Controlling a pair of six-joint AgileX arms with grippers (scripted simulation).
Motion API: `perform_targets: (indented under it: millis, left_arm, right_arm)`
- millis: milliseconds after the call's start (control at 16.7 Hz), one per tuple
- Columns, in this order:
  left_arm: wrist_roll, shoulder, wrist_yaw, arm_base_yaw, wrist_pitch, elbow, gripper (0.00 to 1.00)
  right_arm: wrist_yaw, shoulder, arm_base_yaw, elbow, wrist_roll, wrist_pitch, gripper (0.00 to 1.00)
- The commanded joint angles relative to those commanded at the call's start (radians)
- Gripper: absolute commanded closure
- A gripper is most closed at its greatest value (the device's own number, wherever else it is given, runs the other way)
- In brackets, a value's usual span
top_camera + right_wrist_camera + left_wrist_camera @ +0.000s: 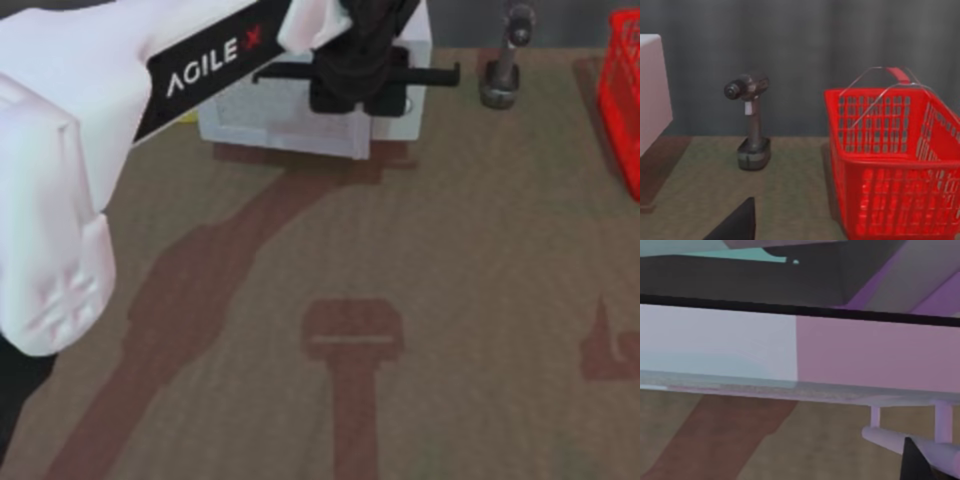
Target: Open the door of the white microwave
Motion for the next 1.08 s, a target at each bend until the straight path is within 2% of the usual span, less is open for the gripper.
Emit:
perform_targets:
  millis: [300, 1080]
  left_arm:
    - [0.035, -0.034, 0.008, 0.009, 0.032, -0.067, 1.00]
    - [0.035, -0.034, 0.008, 0.009, 0.032, -0.067, 1.00]
  right_arm:
    - [0.000, 0.000, 0.000, 0.000, 0.000, 0.000, 0.00]
    - [0.000, 0.000, 0.000, 0.000, 0.000, 0.000, 0.00]
